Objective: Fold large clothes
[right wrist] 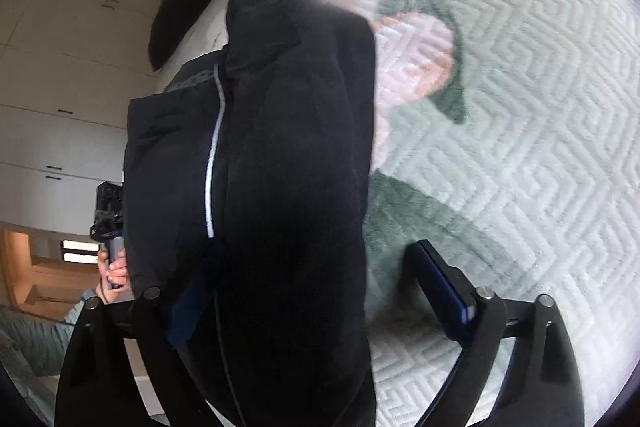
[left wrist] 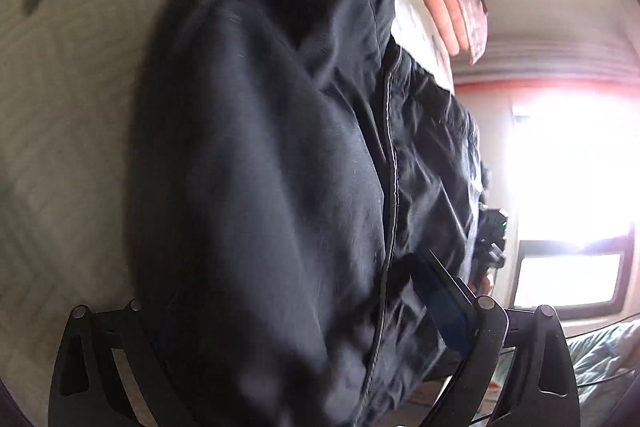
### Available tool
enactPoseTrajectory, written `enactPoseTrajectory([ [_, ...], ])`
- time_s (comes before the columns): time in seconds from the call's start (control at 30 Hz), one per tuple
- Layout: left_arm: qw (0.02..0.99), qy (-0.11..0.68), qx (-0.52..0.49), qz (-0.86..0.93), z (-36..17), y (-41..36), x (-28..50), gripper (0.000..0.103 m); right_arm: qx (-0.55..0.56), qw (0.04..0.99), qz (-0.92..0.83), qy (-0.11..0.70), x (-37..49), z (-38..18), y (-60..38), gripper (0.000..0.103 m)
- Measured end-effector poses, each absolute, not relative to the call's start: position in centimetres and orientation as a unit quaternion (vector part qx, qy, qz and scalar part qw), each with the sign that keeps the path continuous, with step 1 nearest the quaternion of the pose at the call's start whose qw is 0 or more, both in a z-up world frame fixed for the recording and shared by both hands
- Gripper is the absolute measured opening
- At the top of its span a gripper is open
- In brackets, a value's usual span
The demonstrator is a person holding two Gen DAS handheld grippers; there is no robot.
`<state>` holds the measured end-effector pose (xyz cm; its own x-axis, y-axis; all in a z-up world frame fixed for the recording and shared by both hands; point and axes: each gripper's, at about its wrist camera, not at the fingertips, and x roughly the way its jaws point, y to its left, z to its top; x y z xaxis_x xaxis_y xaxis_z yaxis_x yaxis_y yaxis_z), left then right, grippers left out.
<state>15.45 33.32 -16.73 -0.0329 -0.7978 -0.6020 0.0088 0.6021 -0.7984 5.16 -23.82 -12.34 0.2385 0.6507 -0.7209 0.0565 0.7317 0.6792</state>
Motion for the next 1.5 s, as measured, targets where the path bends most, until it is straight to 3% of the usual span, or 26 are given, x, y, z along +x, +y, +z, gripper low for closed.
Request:
enactPoseTrajectory([
  [0.2, 0.629, 0.633, -0.335, -0.303, -16.8, 32.6, 15.3, 0.095, 0.355, 0.71, 0.245, 0.557, 6.6, -13.6, -22.4, 0.087],
  [0.27, 0.648, 0.63, -0.332, -0.27, -16.1, 32.3, 14.8, 0.084, 0.358, 0.712, 0.249, 0.55, 6.5, -13.3, -22.2, 0.077],
  [0.33, 0.662, 0.611, -0.359, -0.244, -15.1, 32.6, 13.8, 0.059, 0.364, 0.717, 0.248, 0.54, 5.8, -12.8, -22.4, 0.066],
  [0.4, 0.672, 0.588, -0.377, -0.245, -13.5, 32.7, 12.6, 0.049, 0.373, 0.723, 0.252, 0.525, 5.0, -11.7, -22.7, 0.051],
  [0.43, 0.677, 0.576, -0.383, -0.251, -12.5, 32.6, 12.0, 0.046, 0.373, 0.727, 0.256, 0.517, 4.6, -10.8, -22.7, 0.049],
  [0.87, 0.73, 0.45, -0.374, -0.354, 4.7, 29.6, 3.9, 0.044, 0.317, 0.778, 0.322, 0.436, -2.3, 4.0, -19.3, 0.047],
  [1.03, 0.719, 0.449, -0.372, -0.379, 6.9, 33.6, 0.0, 0.045, 0.312, 0.791, 0.3, 0.432, -7.7, 7.5, -17.0, 0.047],
  [1.13, 0.7, 0.475, -0.38, -0.374, 5.0, 35.4, -2.4, 0.045, 0.322, 0.785, 0.277, 0.45, -10.7, 6.1, -15.8, 0.047],
  [1.27, 0.686, 0.506, -0.385, -0.355, 0.7, 38.0, -4.6, 0.046, 0.339, 0.767, 0.247, 0.485, -13.3, 0.0, -14.3, 0.047],
  [1.4, 0.663, 0.566, -0.392, -0.294, -8.1, 39.8, -6.7, 0.046, 0.353, 0.739, 0.175, 0.546, -14.5, -8.7, -14.7, 0.047],
  [1.5, 0.632, 0.572, -0.462, -0.244, -14.3, 44.1, -8.4, 0.048, 0.421, 0.726, 0.114, 0.531, -16.1, -12.1, -18.4, 0.051],
])
